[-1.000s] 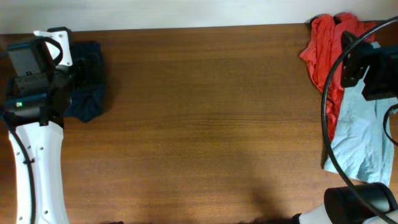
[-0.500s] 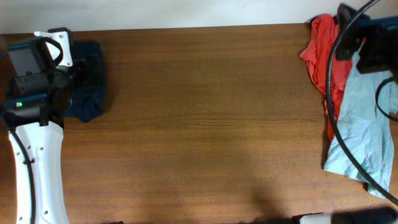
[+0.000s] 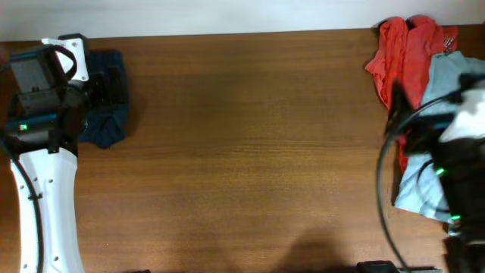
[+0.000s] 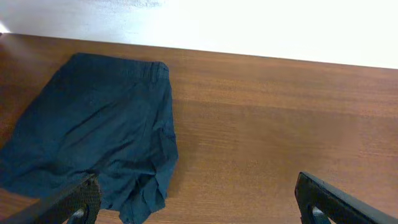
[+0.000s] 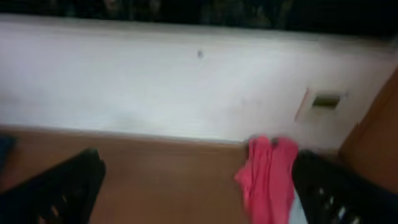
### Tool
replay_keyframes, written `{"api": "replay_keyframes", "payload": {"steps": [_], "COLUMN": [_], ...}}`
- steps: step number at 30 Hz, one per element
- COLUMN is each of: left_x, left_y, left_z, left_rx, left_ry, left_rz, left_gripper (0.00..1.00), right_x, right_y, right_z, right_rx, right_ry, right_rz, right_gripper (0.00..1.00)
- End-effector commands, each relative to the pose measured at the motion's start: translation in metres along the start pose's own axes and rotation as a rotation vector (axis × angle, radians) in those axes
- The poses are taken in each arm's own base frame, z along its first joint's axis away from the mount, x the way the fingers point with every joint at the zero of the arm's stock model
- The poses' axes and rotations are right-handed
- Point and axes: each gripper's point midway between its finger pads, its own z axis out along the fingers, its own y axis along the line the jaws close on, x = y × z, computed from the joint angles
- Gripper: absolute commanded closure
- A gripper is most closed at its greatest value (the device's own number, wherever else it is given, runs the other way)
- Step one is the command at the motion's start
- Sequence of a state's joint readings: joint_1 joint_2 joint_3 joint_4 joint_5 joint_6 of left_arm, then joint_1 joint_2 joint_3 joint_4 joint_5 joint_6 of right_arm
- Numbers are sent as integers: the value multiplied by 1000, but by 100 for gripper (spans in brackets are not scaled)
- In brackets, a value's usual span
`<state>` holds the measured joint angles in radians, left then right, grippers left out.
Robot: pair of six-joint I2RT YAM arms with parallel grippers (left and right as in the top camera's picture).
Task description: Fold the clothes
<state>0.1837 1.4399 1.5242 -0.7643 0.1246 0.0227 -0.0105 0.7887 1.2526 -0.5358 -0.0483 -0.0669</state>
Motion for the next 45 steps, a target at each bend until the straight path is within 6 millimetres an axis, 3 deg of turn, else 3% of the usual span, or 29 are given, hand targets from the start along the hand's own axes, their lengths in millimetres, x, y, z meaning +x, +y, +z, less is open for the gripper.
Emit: {"api": "replay_keyframes", "payload": {"steps": [1, 12, 22, 32, 45], "left_x": [-4, -4, -4, -4, -4], "left_y": [-2, -2, -2, -2, -2], "left_z": [-4, -4, -4, -4, -4], "left_rx": [10, 10, 10, 10, 10], "left_ry": [-14, -14, -14, -14, -14], "left_rz": [6, 6, 6, 6, 6], "left_gripper": [1, 1, 1, 1, 1], "right_x": [46, 180, 255, 293, 290], "right_y": [4, 14, 23, 20, 12], "right_z": [2, -5, -6, -3, -5], "right_rx": [-23, -19, -44, -19, 30], "right_ry": [10, -53, -8, 18, 0], "right_rz": [-3, -5, -1, 2, -1], "right_gripper": [1, 2, 1, 2, 2]}}
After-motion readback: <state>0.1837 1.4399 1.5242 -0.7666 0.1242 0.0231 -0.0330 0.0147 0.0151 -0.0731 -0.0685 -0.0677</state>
